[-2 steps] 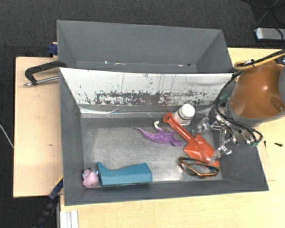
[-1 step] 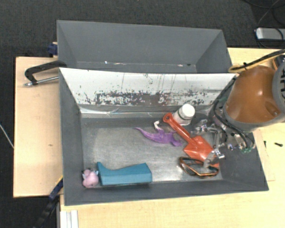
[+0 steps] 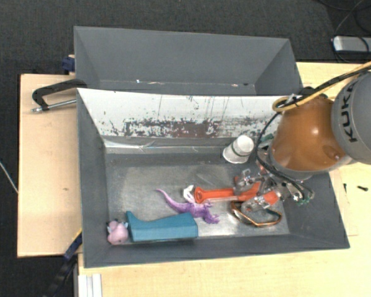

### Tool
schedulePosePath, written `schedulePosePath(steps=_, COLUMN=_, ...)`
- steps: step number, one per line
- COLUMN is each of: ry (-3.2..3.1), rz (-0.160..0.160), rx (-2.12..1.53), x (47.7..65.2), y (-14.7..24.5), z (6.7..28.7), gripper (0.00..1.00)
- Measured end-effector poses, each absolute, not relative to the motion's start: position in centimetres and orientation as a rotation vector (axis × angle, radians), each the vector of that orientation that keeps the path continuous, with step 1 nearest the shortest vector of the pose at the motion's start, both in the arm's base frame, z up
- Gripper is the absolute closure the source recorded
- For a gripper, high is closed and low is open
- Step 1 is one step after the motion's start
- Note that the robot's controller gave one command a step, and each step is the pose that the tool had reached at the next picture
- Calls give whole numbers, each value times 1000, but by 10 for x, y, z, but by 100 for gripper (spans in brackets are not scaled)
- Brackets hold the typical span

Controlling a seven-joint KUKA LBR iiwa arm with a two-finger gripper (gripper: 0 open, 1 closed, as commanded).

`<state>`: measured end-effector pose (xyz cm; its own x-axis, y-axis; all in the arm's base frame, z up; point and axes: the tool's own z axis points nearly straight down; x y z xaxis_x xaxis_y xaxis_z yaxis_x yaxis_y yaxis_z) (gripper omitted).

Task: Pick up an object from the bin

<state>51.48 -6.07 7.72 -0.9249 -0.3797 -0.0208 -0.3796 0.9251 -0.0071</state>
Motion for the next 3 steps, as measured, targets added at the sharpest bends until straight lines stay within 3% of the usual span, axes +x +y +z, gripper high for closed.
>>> schedulePosePath(steps=1, ry=3061, rz=-5, rx=-604, x=515, y=-61, z=77, gripper=100)
schedulePosePath(steps=2, ry=3071, rz=0, rx=-640, x=505, y=-43, z=179, gripper=100)
schedulePosePath(steps=3, ry=3071, rz=0, rx=-640, x=505, y=-43, z=179, gripper=100)
